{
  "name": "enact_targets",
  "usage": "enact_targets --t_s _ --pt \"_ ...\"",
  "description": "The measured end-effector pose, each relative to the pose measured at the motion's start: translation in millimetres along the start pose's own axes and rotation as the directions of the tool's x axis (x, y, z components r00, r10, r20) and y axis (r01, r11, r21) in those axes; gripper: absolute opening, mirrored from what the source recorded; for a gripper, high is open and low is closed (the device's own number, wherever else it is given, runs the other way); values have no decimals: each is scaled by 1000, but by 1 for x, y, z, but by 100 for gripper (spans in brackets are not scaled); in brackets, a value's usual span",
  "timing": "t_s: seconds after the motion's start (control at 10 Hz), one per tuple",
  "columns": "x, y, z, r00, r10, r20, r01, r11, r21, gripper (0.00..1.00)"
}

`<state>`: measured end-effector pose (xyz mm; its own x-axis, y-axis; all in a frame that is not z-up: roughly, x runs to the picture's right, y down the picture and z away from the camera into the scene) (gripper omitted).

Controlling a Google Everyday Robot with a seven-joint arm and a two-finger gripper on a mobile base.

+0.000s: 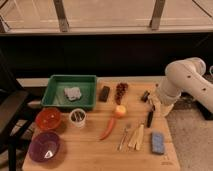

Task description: Stack cups into tray

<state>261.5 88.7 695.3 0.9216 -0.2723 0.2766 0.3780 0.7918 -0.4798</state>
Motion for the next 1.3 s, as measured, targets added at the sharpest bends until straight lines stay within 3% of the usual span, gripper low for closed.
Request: enact_targets --t_s 1.3 --pt "0 0 1 1000 0 1 0 1000 -1 66"
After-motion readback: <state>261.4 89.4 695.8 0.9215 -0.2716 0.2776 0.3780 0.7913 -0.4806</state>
